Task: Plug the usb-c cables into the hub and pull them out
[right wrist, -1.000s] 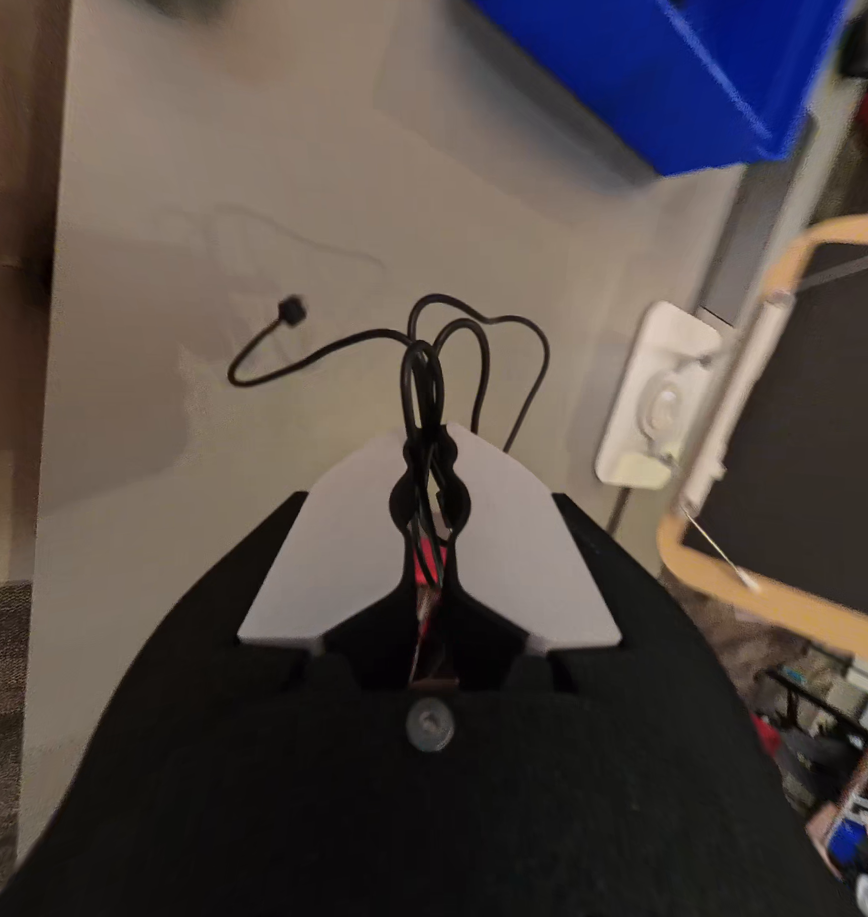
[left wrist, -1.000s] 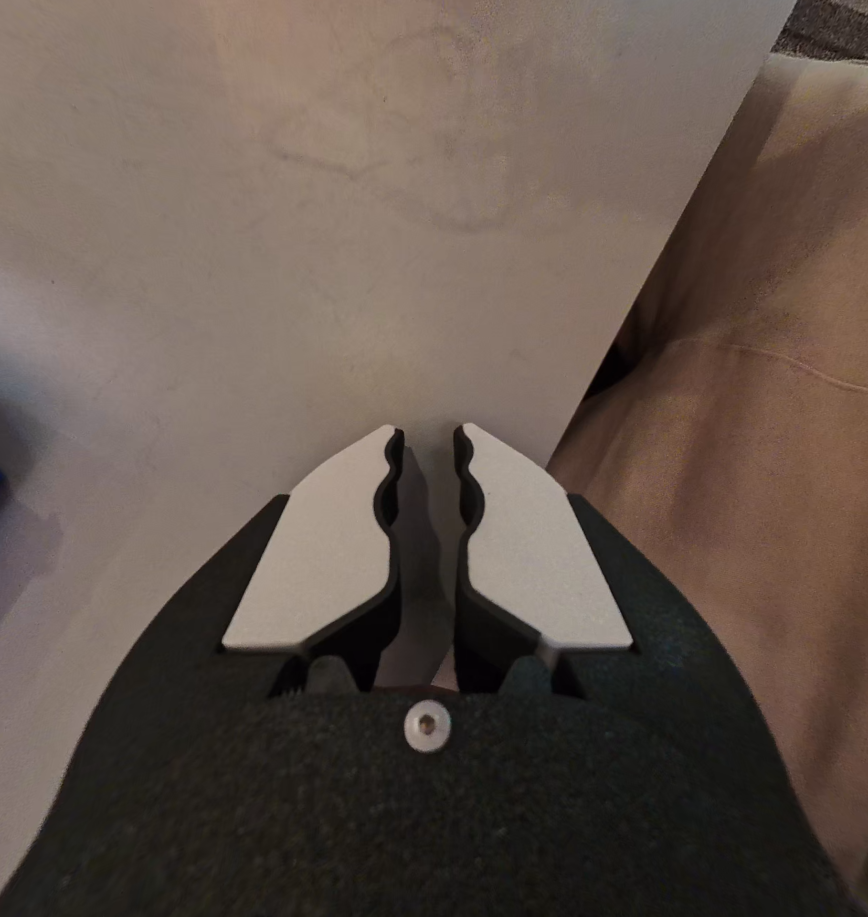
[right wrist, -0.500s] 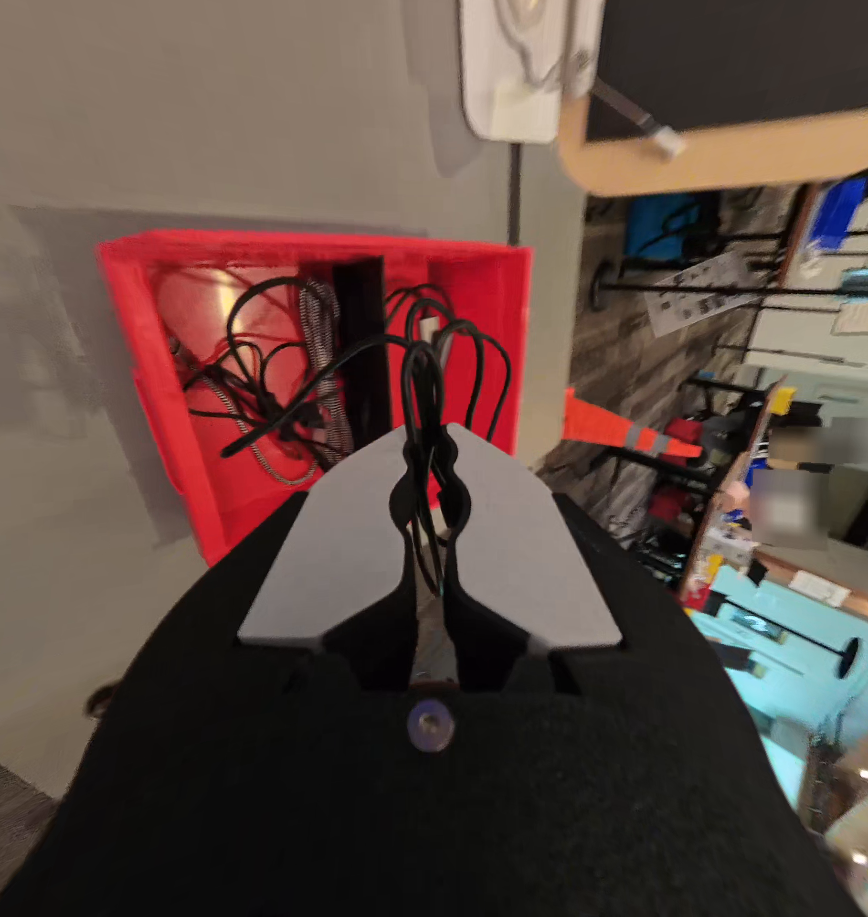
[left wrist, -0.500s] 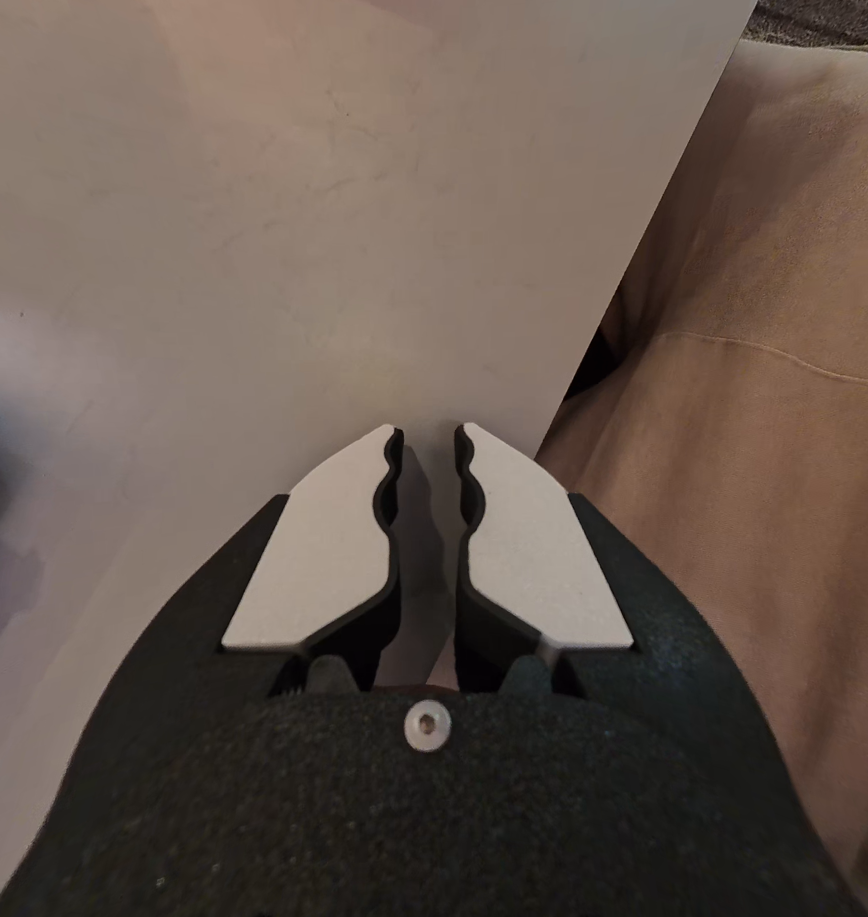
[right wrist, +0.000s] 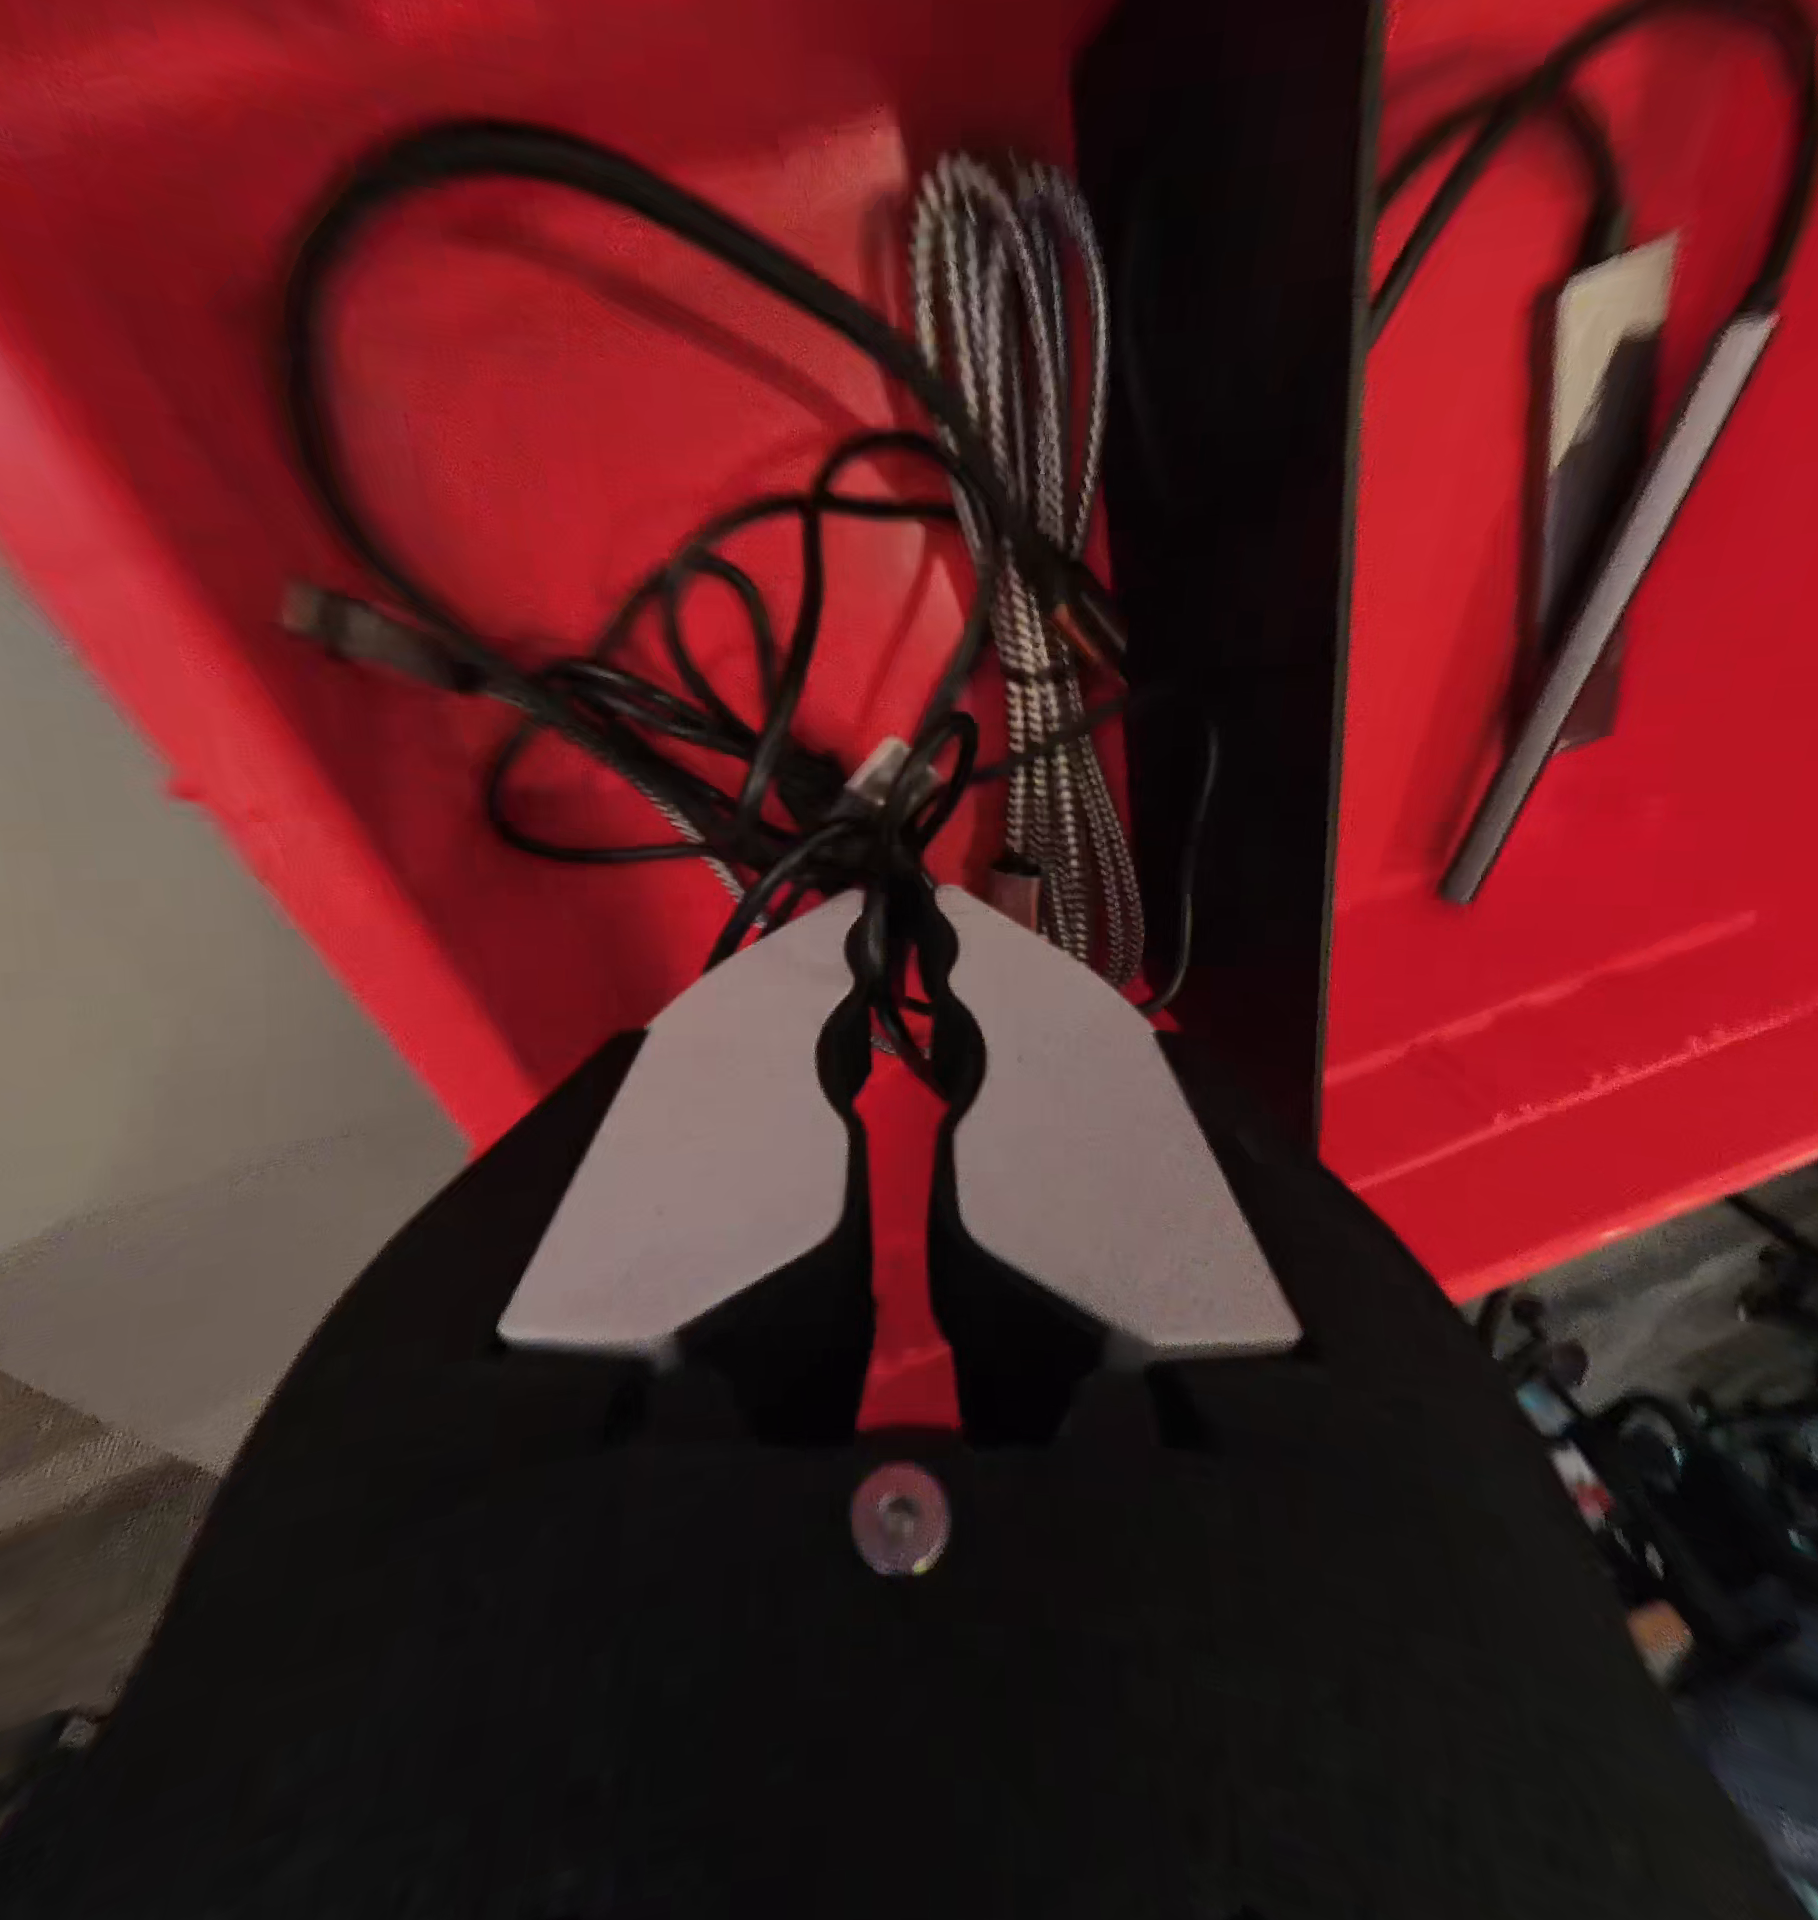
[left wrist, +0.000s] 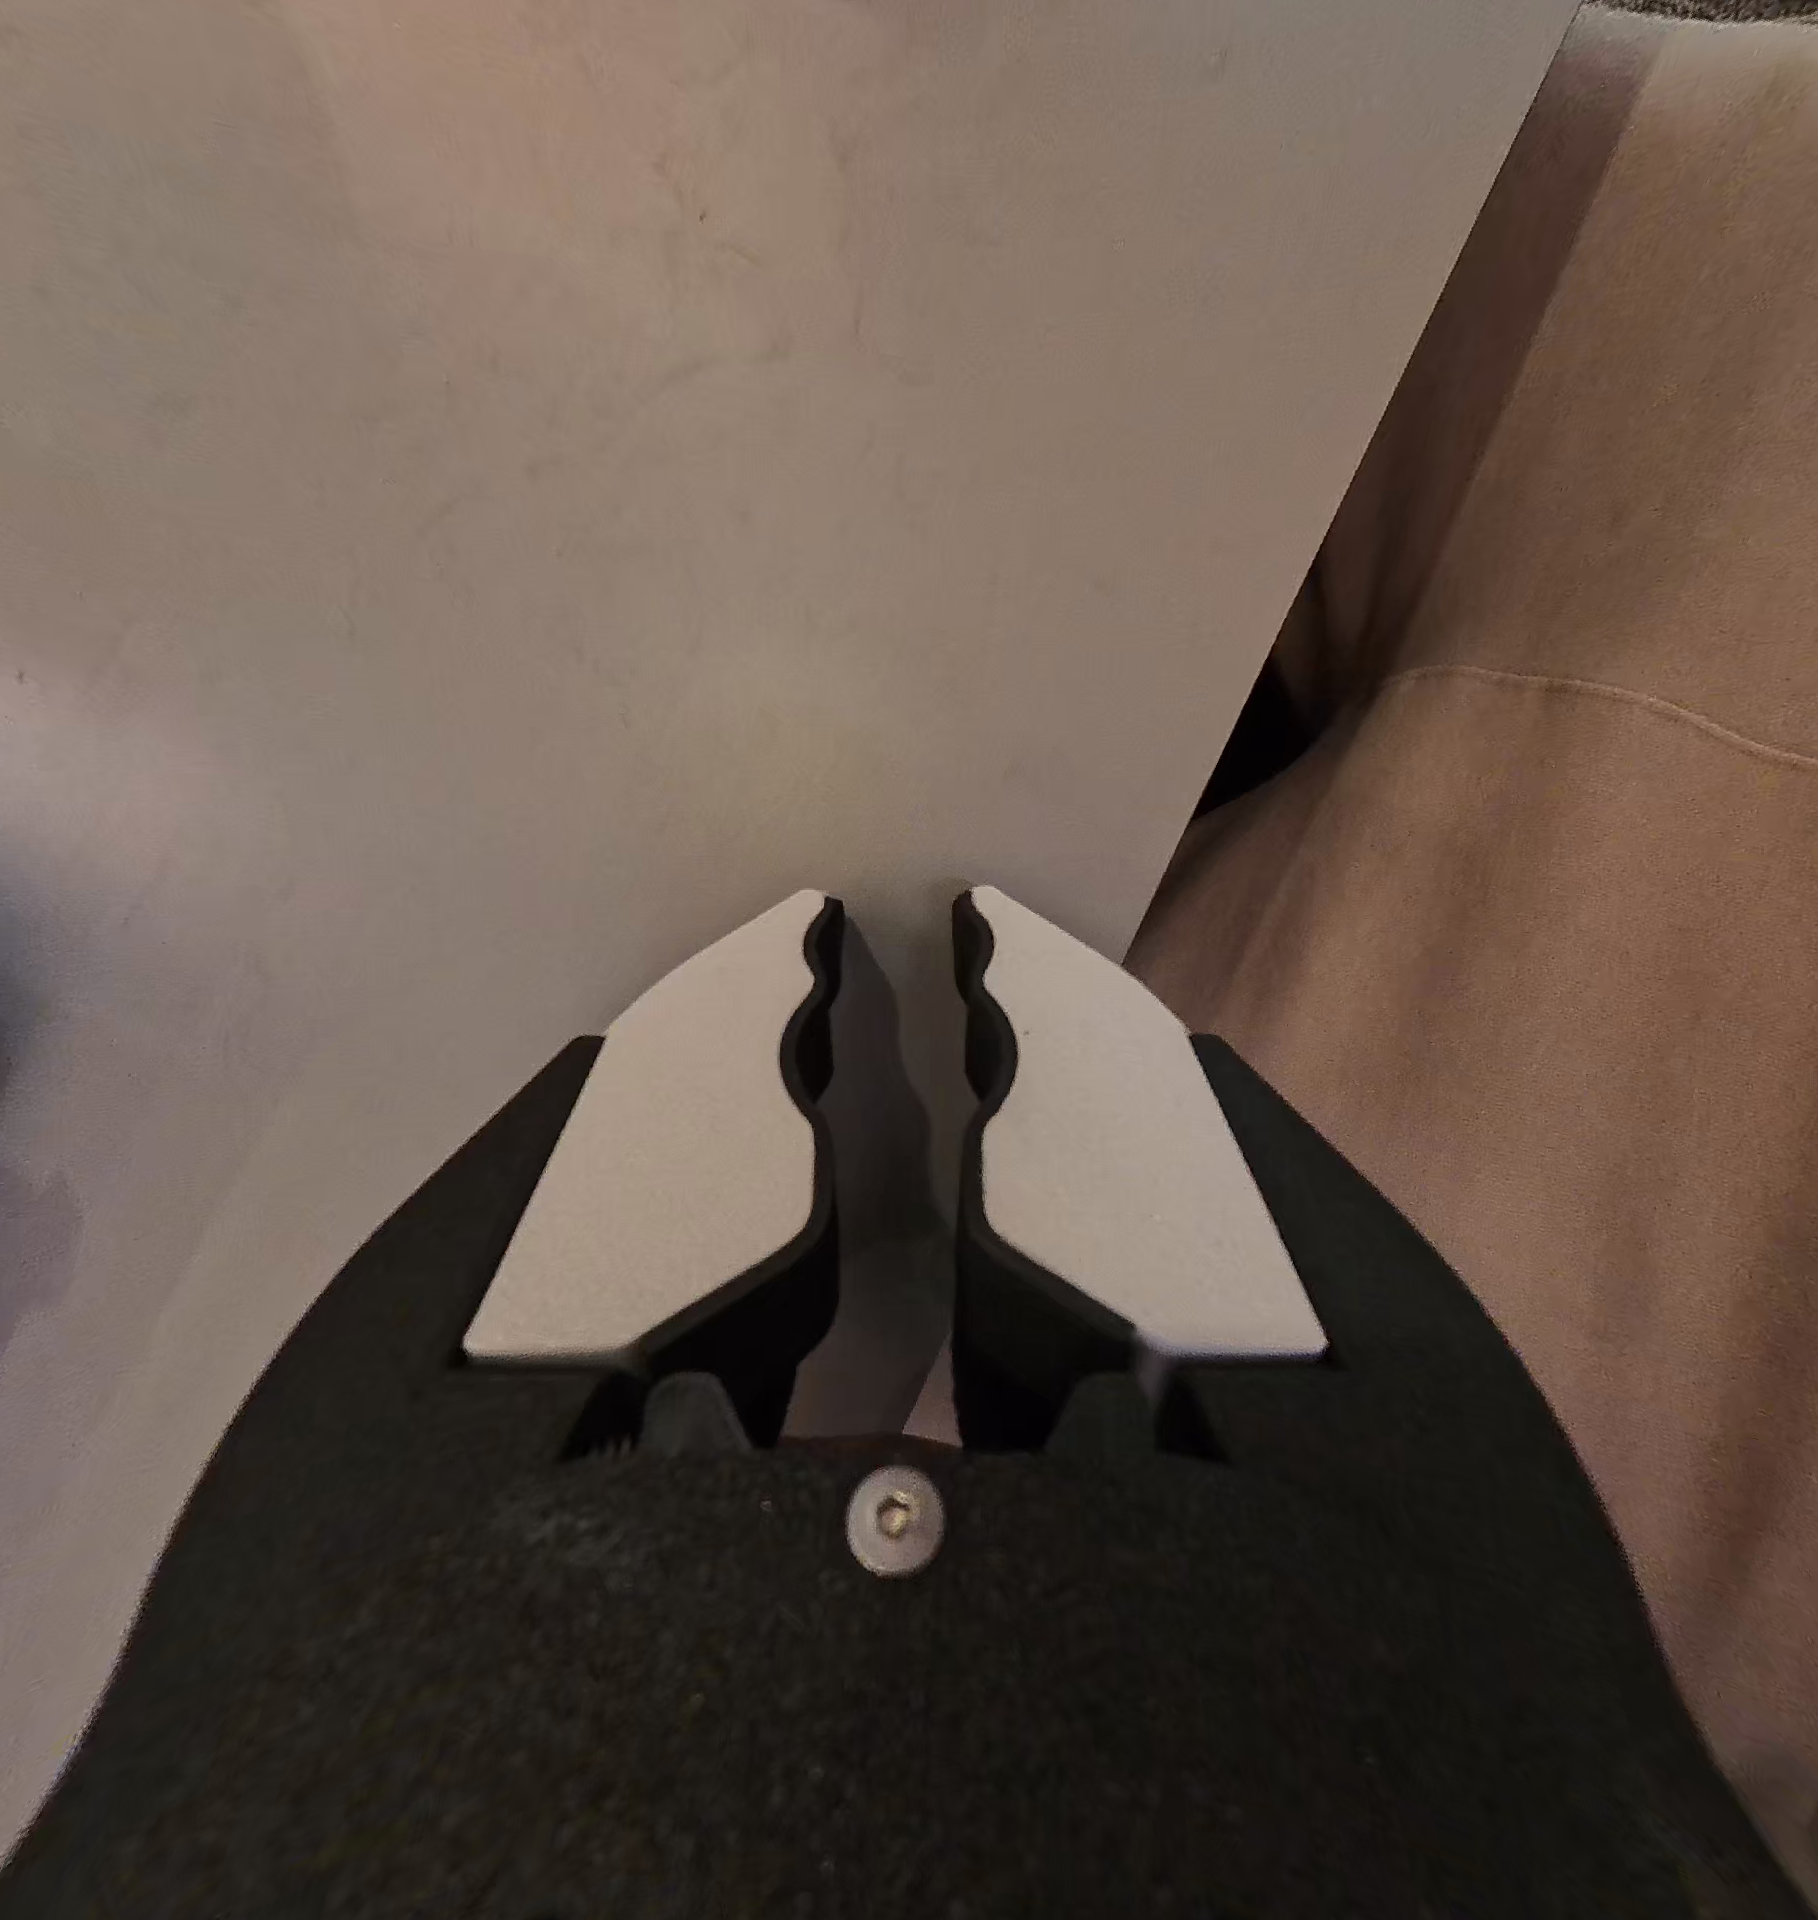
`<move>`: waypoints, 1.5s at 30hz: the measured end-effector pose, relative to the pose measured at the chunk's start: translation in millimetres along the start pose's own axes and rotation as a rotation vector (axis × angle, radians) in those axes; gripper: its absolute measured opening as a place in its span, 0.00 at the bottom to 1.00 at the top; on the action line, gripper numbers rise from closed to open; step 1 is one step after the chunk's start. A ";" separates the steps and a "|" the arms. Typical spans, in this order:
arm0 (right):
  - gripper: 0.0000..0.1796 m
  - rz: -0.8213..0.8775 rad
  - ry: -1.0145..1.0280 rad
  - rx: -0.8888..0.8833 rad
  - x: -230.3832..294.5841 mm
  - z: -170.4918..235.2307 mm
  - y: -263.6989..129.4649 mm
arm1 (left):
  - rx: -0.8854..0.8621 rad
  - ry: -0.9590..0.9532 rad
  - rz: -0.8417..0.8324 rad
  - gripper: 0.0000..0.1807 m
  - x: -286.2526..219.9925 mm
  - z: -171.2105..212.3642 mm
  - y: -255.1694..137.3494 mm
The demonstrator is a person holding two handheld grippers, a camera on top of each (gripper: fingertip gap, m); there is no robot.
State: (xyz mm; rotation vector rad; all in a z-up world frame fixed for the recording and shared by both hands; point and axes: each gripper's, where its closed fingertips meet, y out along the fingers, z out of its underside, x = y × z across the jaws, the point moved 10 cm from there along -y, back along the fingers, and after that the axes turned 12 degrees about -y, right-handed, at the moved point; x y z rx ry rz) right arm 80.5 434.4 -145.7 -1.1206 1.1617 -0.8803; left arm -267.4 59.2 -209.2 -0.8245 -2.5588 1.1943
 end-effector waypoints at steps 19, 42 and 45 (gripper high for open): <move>0.24 0.634 0.399 0.107 33.2 53.1 -103.3 | -0.631 -0.258 -0.372 0.34 54.2 -6.3 -64.5; 0.14 0.779 1.029 -0.903 218.5 -3.3 -19.5 | -0.572 -0.572 -0.525 0.04 87.4 32.4 -91.9; 0.13 0.739 1.018 -0.896 217.3 -6.7 -15.5 | -0.550 -0.567 -0.505 0.04 87.3 31.9 -89.0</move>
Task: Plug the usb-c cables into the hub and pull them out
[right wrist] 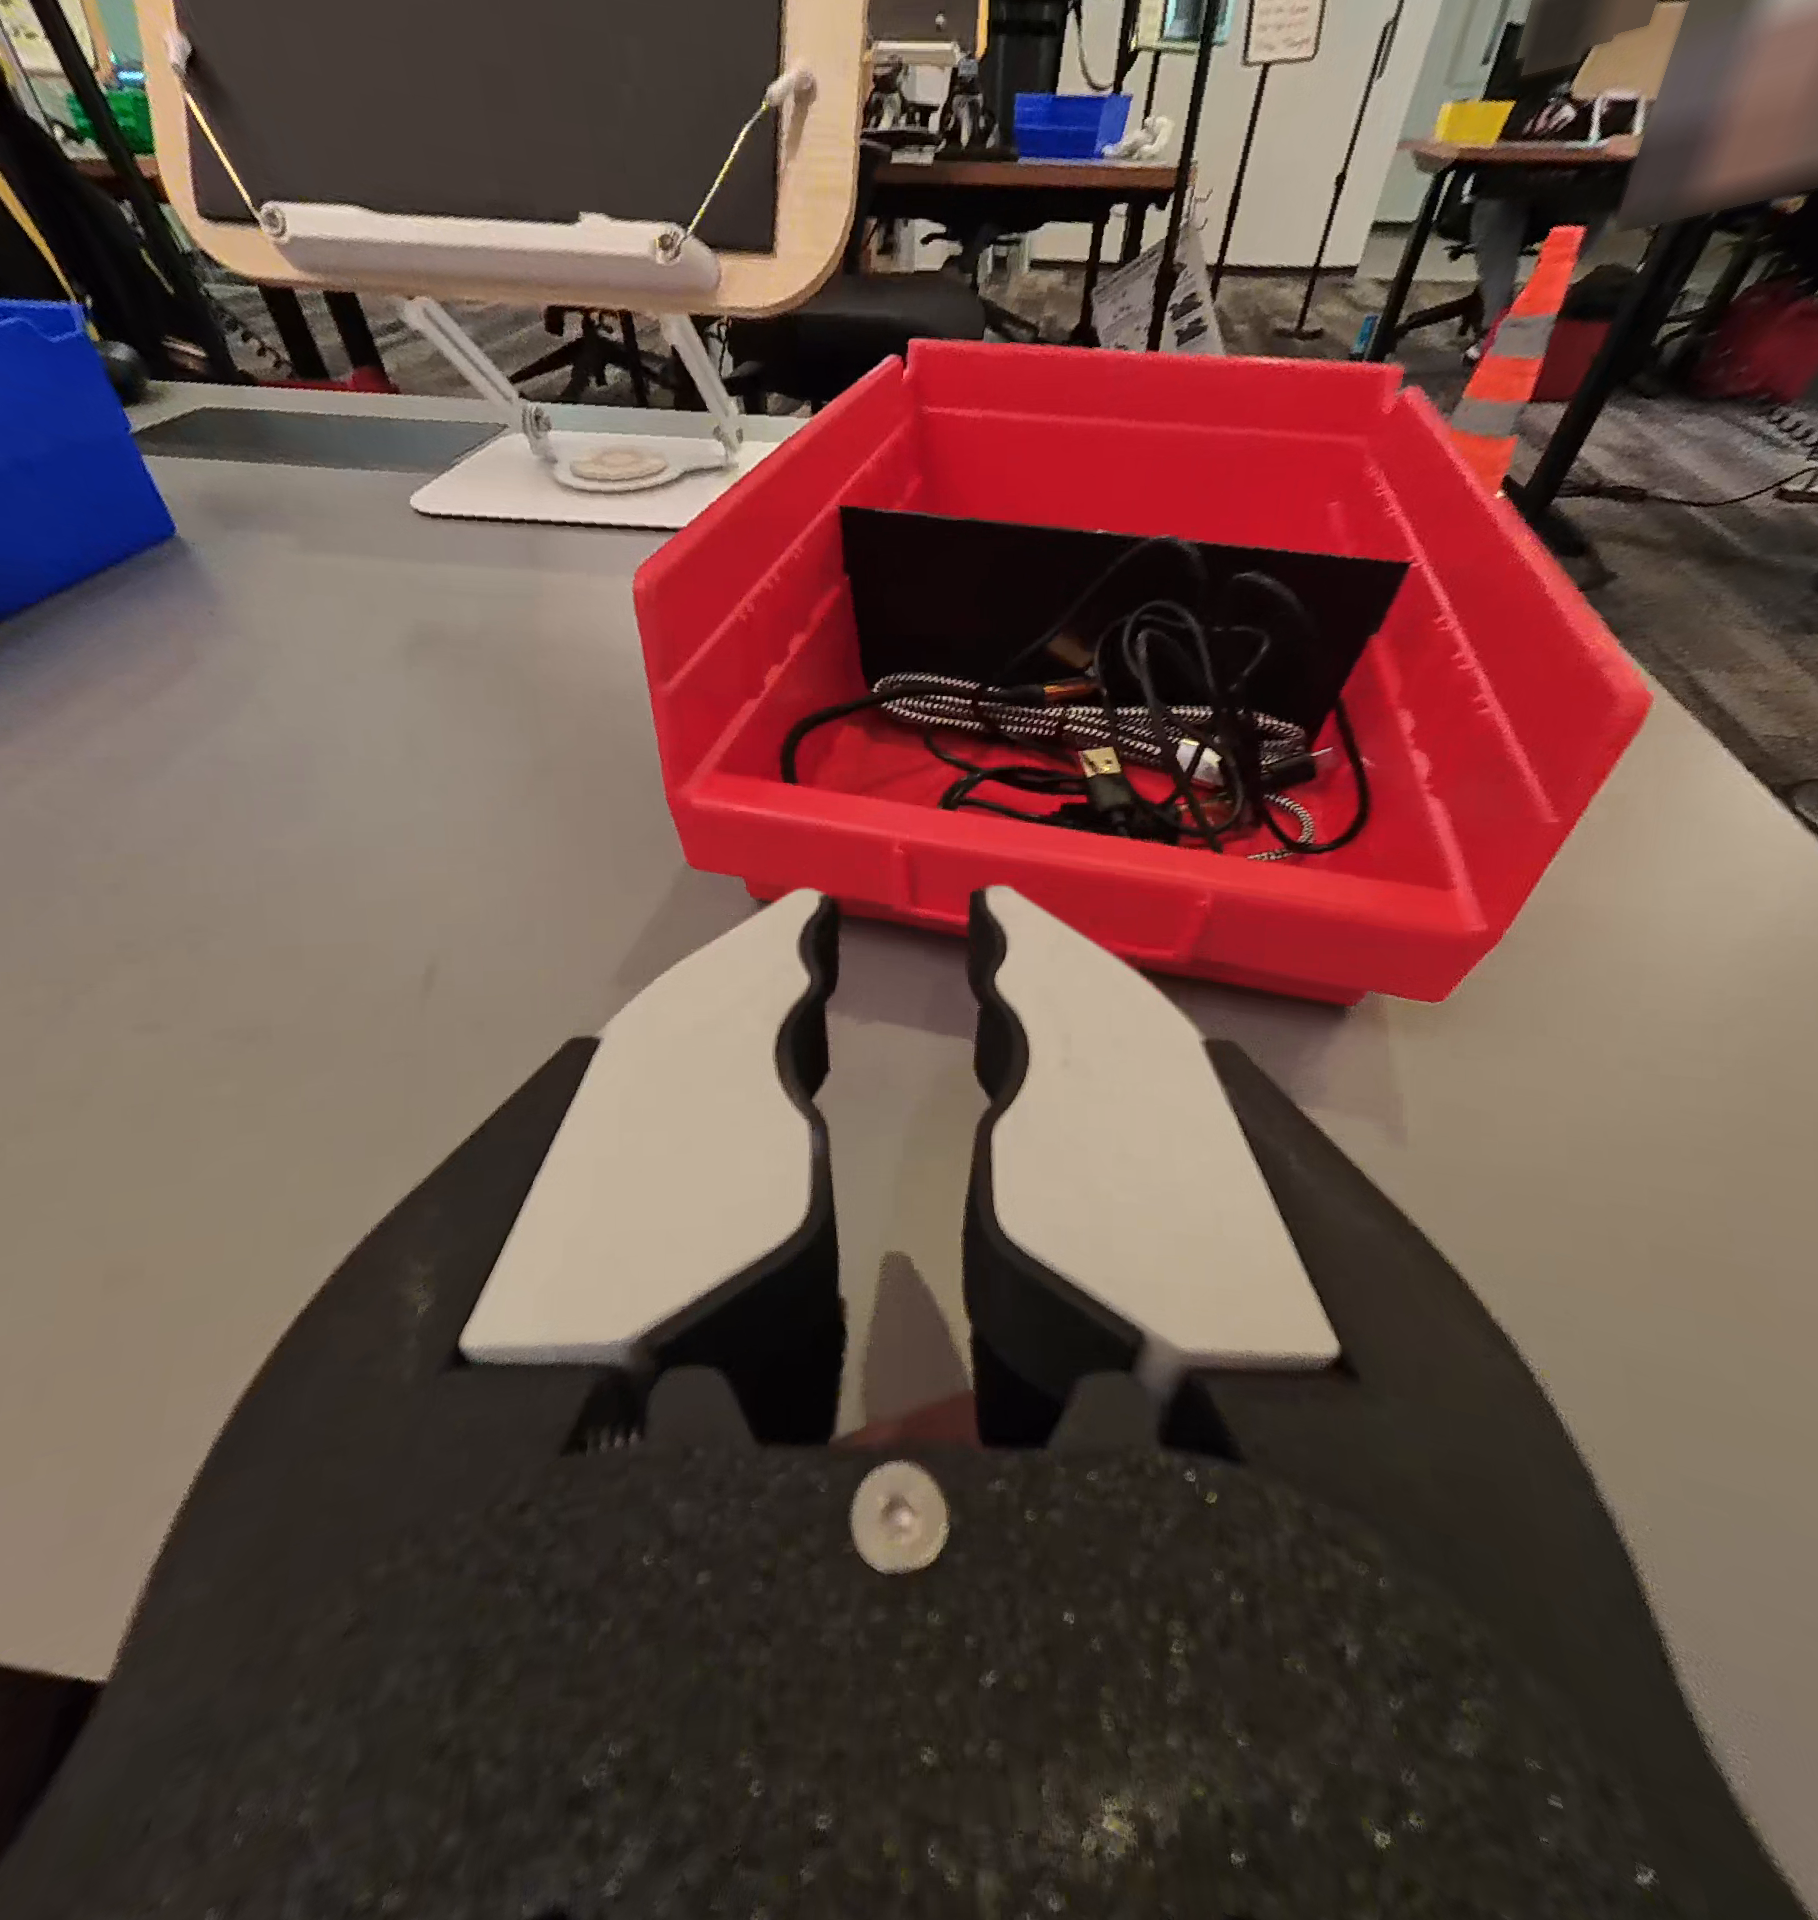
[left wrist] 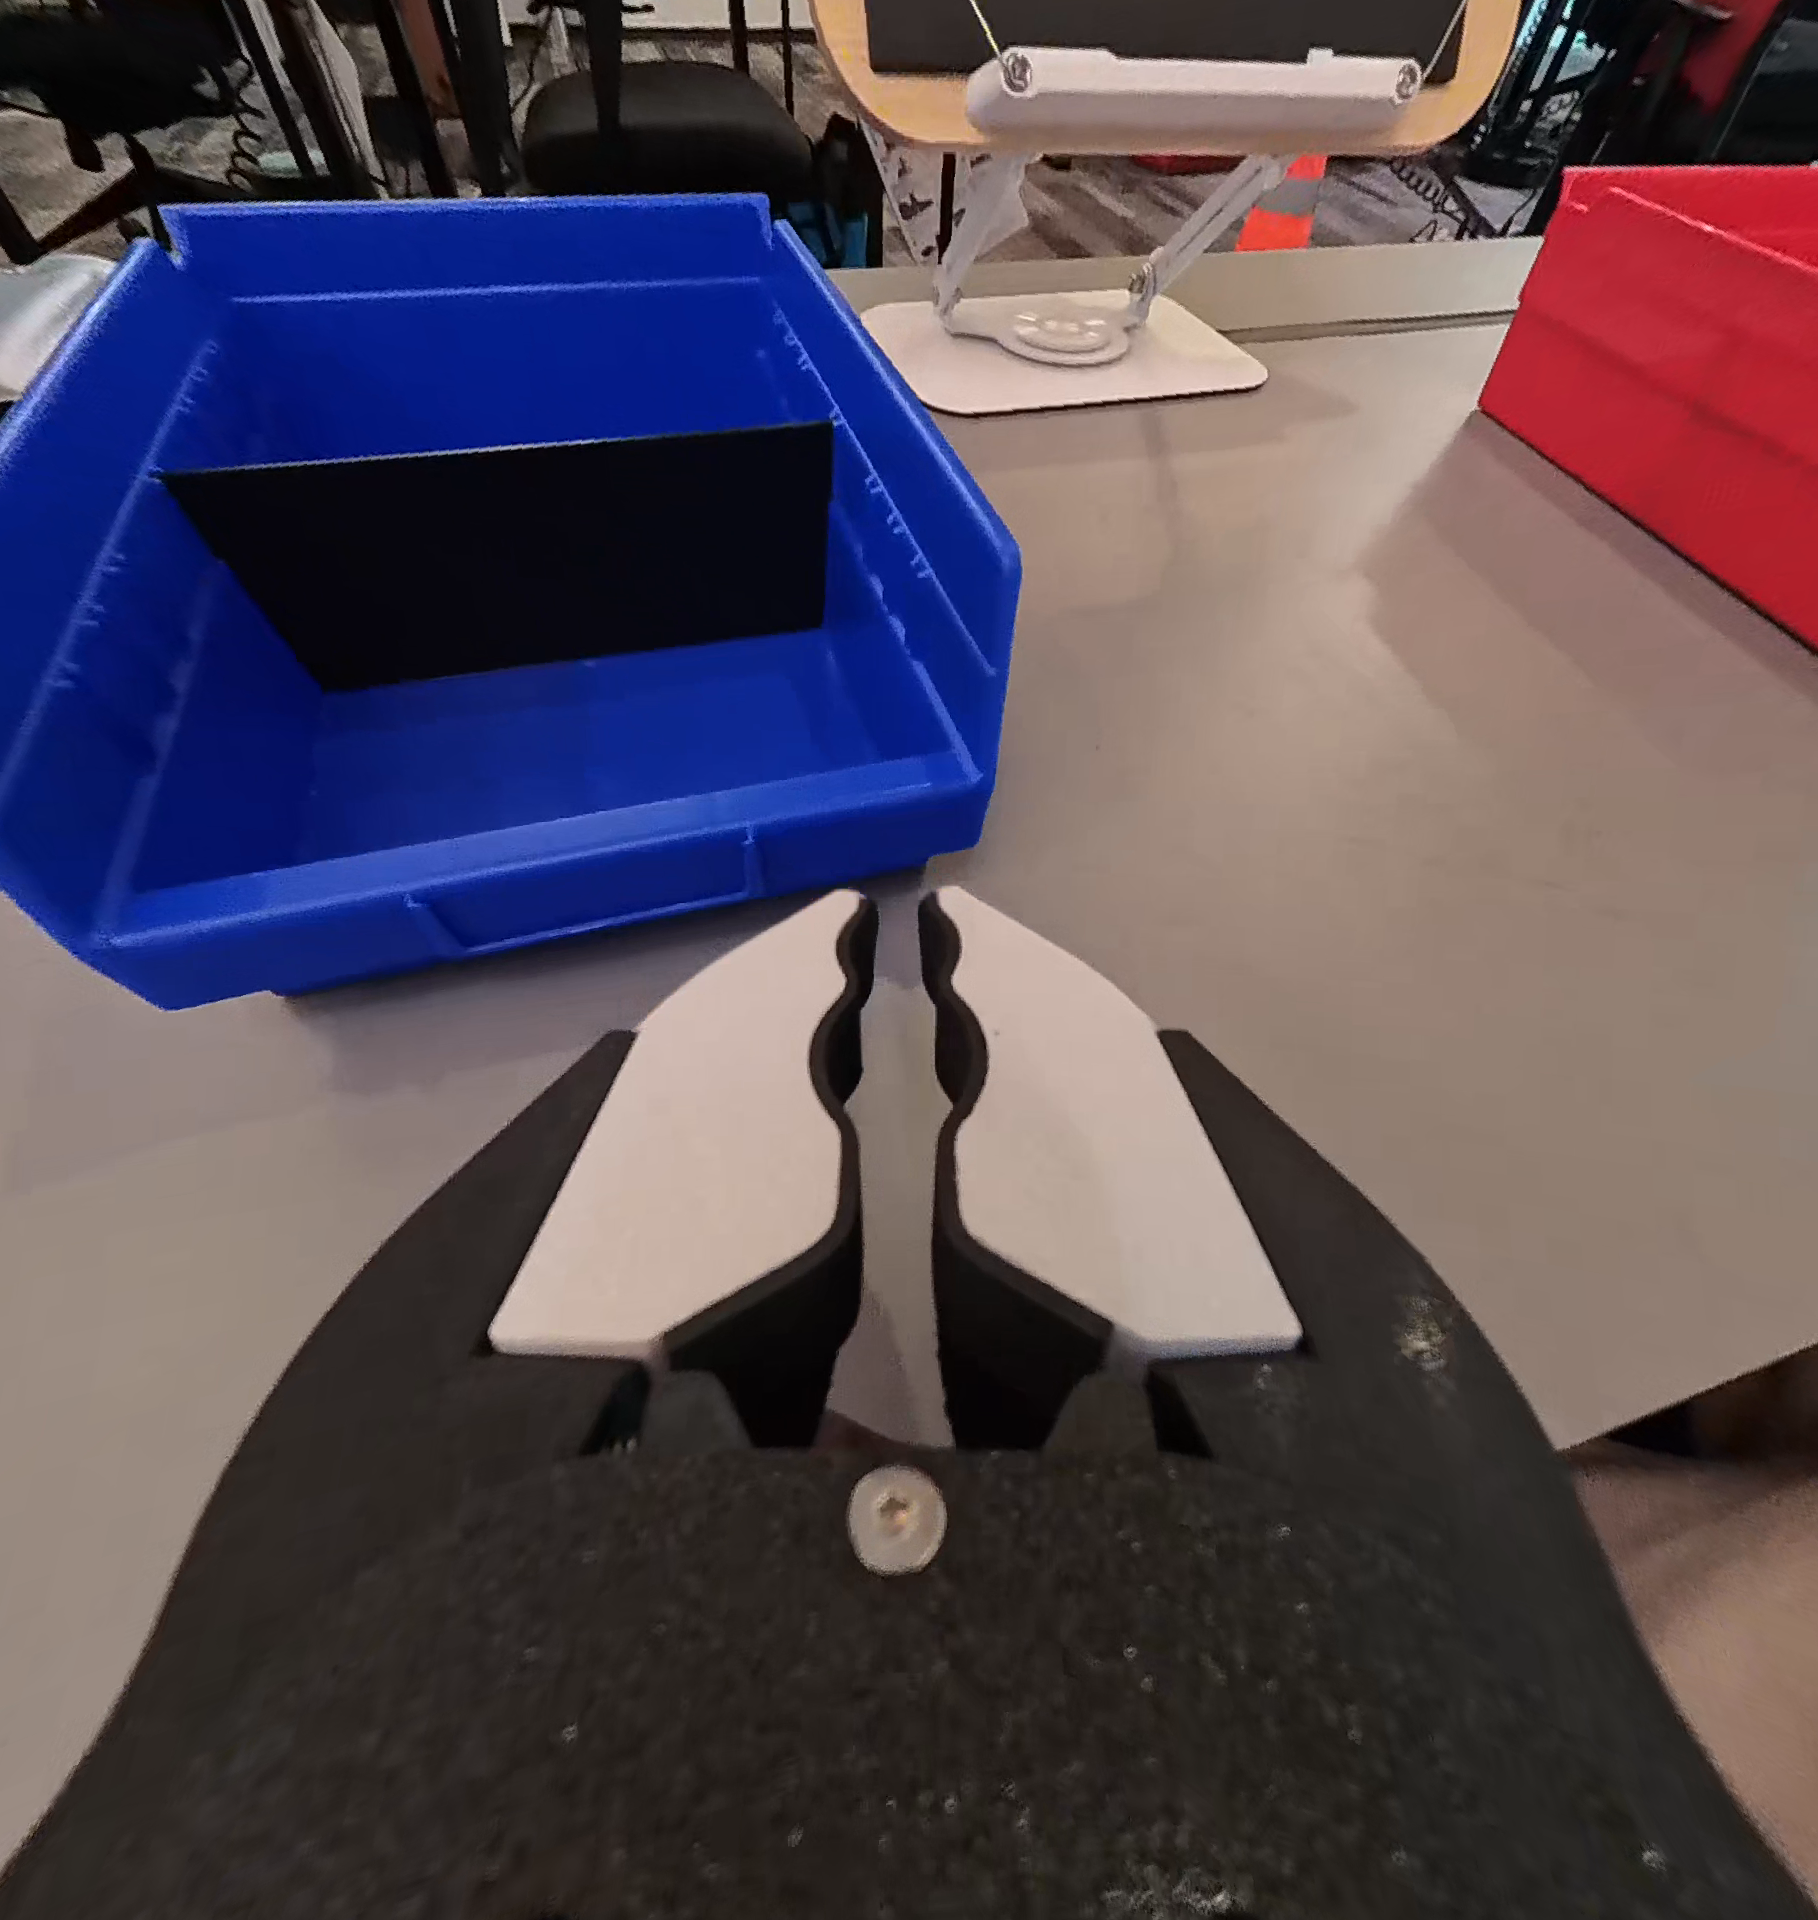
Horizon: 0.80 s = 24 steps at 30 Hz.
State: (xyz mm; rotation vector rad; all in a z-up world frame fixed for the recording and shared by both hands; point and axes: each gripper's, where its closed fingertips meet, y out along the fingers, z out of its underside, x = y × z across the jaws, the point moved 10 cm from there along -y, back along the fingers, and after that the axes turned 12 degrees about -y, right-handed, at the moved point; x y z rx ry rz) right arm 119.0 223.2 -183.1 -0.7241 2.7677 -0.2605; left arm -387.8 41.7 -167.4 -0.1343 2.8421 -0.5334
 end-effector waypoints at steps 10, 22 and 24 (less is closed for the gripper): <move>0.11 -0.013 0.023 0.018 -4.5 3.2 0.2 | 0.044 0.055 0.016 0.04 -10.4 4.2 4.7; 0.25 -0.088 -0.001 0.081 22.8 -17.8 35.9 | 0.057 0.010 0.036 0.05 -5.8 3.6 5.8; 0.31 -0.148 -0.049 0.111 40.8 -30.3 52.1 | 0.063 0.002 0.038 0.06 -4.5 4.0 7.2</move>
